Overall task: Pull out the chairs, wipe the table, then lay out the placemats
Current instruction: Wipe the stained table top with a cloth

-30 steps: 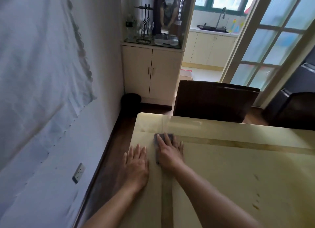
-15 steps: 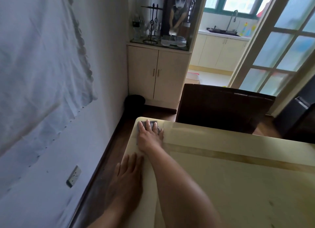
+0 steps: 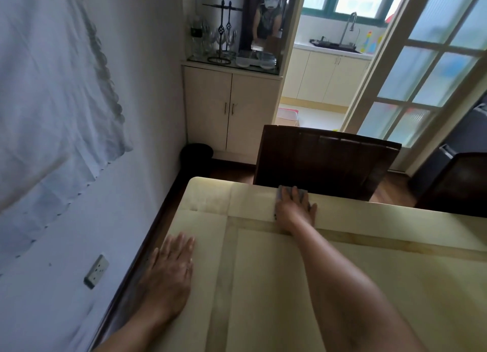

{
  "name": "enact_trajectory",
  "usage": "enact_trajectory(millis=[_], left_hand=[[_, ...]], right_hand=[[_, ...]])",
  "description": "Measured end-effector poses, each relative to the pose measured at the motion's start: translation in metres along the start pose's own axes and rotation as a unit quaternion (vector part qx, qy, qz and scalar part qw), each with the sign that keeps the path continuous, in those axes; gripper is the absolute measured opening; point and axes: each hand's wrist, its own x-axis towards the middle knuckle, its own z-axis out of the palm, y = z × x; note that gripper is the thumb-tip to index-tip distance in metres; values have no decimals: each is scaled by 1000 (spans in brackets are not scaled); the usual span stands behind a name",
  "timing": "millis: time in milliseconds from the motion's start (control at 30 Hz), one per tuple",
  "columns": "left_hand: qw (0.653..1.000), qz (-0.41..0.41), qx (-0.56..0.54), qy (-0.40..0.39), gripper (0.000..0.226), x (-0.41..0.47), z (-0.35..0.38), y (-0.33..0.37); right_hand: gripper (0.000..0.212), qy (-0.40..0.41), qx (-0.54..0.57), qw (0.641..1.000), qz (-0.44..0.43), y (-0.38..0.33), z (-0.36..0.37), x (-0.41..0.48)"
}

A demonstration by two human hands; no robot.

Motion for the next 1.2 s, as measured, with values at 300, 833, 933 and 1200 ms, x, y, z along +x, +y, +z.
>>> enact_trajectory(millis=[300,833,933,1200], left_hand=[[1000,-19,-23,-5,88,-1,-2,5],[964,-15,-250,90,50,-14,-5,-12],[983,-25,-175,54,47,-21,-9,-9],[999,-1,-47,-15,72,-43,-11,-4]], right_hand=[[50,12,22,999,33,-23,9,-15],[55,-74,-8,967,-243,-130,72,-143],[53,-62,1,976,-207,-103,61,-134],[56,-8,16,998,-60,41,23,-114]])
